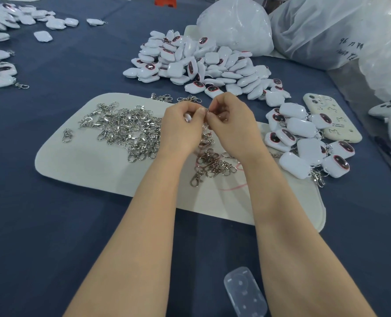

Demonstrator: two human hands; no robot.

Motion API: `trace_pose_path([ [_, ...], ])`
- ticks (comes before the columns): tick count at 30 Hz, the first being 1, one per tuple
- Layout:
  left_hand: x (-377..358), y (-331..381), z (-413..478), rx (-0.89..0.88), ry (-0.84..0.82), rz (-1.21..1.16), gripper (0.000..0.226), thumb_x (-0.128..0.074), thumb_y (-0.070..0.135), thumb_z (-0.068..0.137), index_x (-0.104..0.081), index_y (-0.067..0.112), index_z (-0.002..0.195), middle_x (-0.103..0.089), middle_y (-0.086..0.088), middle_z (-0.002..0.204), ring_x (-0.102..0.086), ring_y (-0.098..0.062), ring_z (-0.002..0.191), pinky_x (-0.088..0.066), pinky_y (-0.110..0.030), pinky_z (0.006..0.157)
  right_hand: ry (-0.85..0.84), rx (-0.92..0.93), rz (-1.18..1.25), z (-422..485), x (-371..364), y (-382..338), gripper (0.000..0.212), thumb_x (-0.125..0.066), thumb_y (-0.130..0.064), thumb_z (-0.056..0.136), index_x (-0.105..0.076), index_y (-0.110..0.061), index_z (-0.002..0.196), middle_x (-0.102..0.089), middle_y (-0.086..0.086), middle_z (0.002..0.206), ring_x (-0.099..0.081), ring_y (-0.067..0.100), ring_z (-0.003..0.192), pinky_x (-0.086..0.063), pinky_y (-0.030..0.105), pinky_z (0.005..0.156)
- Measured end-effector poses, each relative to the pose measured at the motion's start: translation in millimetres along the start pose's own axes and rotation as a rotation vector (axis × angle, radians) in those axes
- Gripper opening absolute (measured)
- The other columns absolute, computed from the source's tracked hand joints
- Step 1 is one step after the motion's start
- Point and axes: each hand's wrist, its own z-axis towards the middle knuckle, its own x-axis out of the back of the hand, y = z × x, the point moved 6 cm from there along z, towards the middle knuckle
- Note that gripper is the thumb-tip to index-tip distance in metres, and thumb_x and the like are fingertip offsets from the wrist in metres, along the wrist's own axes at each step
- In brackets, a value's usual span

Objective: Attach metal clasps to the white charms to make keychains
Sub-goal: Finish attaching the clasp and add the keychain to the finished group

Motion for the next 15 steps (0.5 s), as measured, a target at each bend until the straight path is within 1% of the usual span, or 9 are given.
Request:
trace_pose_path([
  [2,0.6,-1.0,-0.5,0.031,-0.022,-0.065,0.011,-0.057,0.016,0.093,-0.067,0.017,0.09,-0.064,0.006,0.08,-0.05,0.001,0.07,-0.036,-0.002,0.059,-0.002,0.004,0.007,0.0,0.9,-0.1,0.014,-0.059,-0.007,0.086,-0.052,-0.019,0.084,-0.059,-0.005,0.077,-0.057,0.014,0.072,-0.045,0.017,0.068],
  [4,0.2,-2.2,0.3,0.052,-0.037,-0.11,0.011,-0.058,0.015,0.093,-0.066,0.019,0.087,-0.062,0.012,0.075,-0.051,0.005,0.067,-0.036,0.0,0.057,-0.005,0.003,0.021,-0.2,2.2,0.1,0.015,-0.059,-0.006,0.085,-0.052,-0.019,0.083,-0.061,-0.003,0.078,-0.058,0.016,0.073,-0.048,0.023,0.071],
  [7,0.4,-1.3,-0.5,0.064,-0.048,-0.125,0.011,-0.058,0.015,0.092,-0.066,0.019,0.086,-0.062,0.014,0.073,-0.051,0.009,0.064,-0.036,0.001,0.057,-0.005,0.006,0.017,-0.6,3.4,0.5,0.015,-0.058,-0.006,0.085,-0.053,-0.02,0.082,-0.062,-0.003,0.078,-0.059,0.016,0.073,-0.049,0.026,0.071],
  [9,0.2,-0.9,-0.8,0.064,-0.053,-0.125,0.011,-0.058,0.016,0.092,-0.067,0.019,0.086,-0.065,0.009,0.075,-0.051,0.005,0.064,-0.039,-0.003,0.056,-0.006,0.01,0.016,-0.3,4.0,-0.4,0.019,-0.058,-0.006,0.085,-0.052,-0.023,0.079,-0.063,-0.002,0.078,-0.06,0.017,0.073,-0.05,0.027,0.072],
  [11,-0.6,-2.2,-2.0,0.081,-0.061,-0.183,0.01,-0.059,0.016,0.092,-0.068,0.016,0.086,-0.066,0.004,0.072,-0.049,0.004,0.048,-0.039,-0.011,0.05,0.007,0.006,0.045,-0.1,5.4,-0.6,0.024,-0.057,-0.005,0.085,-0.05,-0.026,0.076,-0.062,-0.004,0.077,-0.06,0.015,0.072,-0.051,0.028,0.073],
  [12,-1.3,-4.5,-2.0,0.103,-0.051,-0.217,0.012,-0.059,0.018,0.092,-0.067,0.014,0.085,-0.065,0.005,0.066,-0.045,0.002,0.039,-0.037,-0.012,0.045,0.021,-0.001,0.062,-0.2,6.6,0.3,0.026,-0.057,-0.003,0.084,-0.05,-0.026,0.075,-0.061,-0.005,0.075,-0.059,0.014,0.071,-0.051,0.028,0.073],
  [13,-0.7,-5.6,-2.1,0.144,-0.029,-0.251,0.016,-0.058,0.02,0.093,-0.066,0.013,0.083,-0.063,0.007,0.061,-0.041,0.001,0.033,-0.036,-0.014,0.043,0.039,-0.011,0.074,0.2,8.2,1.7,0.027,-0.056,-0.002,0.084,-0.05,-0.026,0.075,-0.06,-0.006,0.074,-0.058,0.014,0.07,-0.051,0.029,0.073],
  [14,1.0,-9.3,-0.8,0.221,0.001,-0.331,0.021,-0.055,0.025,0.095,-0.064,0.013,0.081,-0.062,0.007,0.06,-0.041,-0.001,0.032,-0.036,-0.016,0.045,0.053,-0.023,0.079,0.4,9.3,3.0,0.027,-0.056,-0.002,0.084,-0.05,-0.026,0.074,-0.059,-0.005,0.074,-0.058,0.014,0.07,-0.052,0.032,0.074],
  [15,2.4,-12.1,-0.1,0.316,0.018,-0.453,0.027,-0.051,0.031,0.097,-0.062,0.013,0.08,-0.061,0.005,0.063,-0.044,-0.004,0.037,-0.038,-0.018,0.049,0.061,-0.036,0.083,0.6,9.7,4.3,0.027,-0.056,-0.002,0.084,-0.051,-0.026,0.075,-0.059,-0.004,0.074,-0.058,0.016,0.071,-0.053,0.035,0.077],
])
